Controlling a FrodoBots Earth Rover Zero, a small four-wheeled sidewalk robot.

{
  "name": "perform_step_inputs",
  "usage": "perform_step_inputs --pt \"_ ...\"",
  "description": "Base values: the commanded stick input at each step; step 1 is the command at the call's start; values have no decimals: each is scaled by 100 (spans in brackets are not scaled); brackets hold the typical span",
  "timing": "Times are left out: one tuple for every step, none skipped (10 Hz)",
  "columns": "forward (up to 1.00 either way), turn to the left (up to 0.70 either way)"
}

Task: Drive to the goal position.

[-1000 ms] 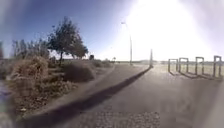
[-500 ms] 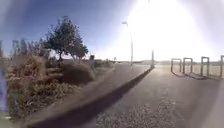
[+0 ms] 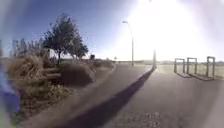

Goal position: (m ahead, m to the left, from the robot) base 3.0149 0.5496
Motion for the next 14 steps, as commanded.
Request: perform_step_inputs --pt "70 0" --pt "70 0" --pt "70 0" --pt "70 0" --pt "70 0" --pt "70 0" --pt "70 0" --pt "70 0" --pt "70 -5" --pt "70 -16" --pt "70 -27" --pt "70 -35" --pt "70 -35" --pt "70 -29"
